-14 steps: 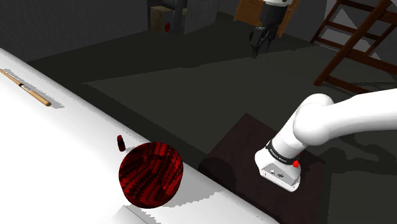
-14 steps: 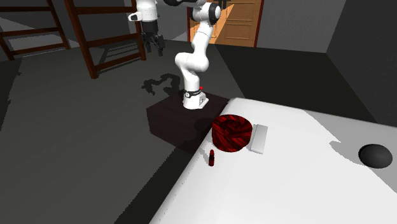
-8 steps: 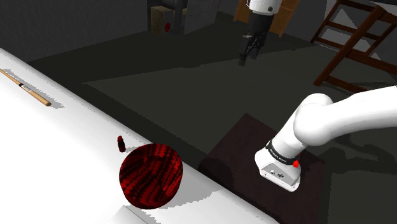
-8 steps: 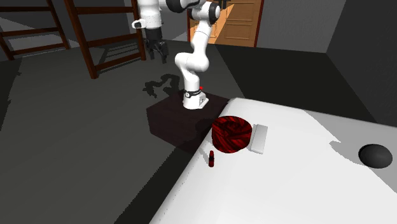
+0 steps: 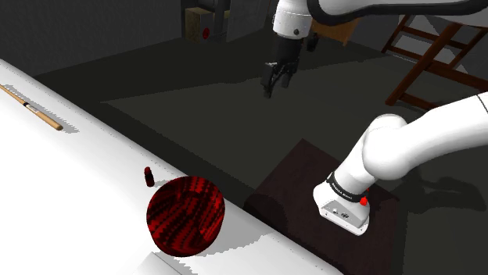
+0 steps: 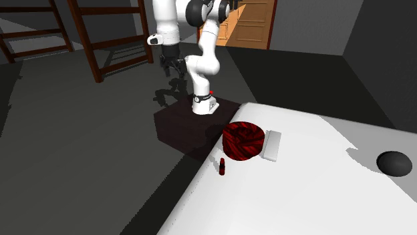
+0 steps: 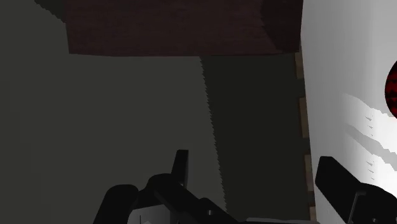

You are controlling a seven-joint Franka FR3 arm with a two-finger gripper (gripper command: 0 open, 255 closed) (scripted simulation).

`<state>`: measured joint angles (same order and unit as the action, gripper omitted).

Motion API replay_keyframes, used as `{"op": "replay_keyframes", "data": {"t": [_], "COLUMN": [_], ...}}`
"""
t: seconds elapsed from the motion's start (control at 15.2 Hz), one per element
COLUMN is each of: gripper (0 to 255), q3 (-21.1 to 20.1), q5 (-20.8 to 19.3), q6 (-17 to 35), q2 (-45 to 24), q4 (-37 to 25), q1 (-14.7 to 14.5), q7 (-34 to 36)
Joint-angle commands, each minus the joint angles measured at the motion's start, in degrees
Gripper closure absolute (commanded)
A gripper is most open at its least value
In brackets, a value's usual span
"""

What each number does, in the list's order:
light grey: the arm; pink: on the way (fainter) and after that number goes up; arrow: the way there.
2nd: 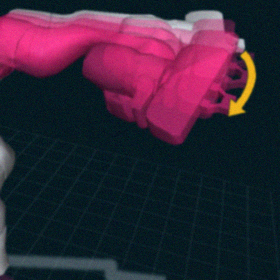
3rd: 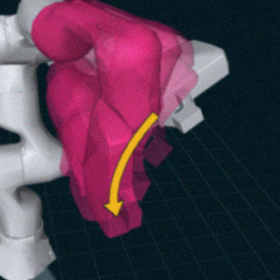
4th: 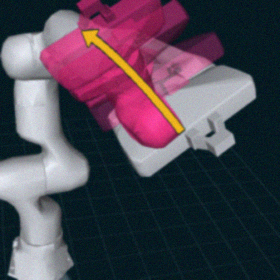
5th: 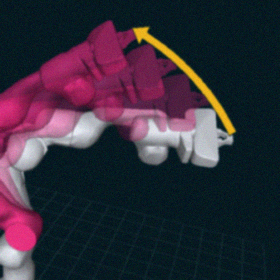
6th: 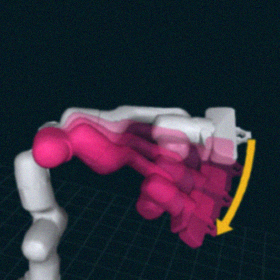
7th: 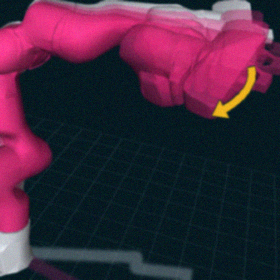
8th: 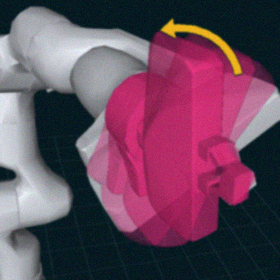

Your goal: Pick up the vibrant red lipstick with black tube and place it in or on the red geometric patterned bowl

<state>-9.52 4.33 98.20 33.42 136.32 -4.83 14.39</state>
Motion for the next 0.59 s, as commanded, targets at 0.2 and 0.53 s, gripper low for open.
{"op": "replay_keyframes", "data": {"t": [0.2,0.53], "gripper": [0,0], "q3": [-4.68,-9.19], "q5": [1.85,2.03], "q6": [6.57,12.58], "q2": [-7.16,-15.39], "q4": [-1.48,-4.48], "q1": [-1.61,-2.85], "q7": [4.78,9.82]}}
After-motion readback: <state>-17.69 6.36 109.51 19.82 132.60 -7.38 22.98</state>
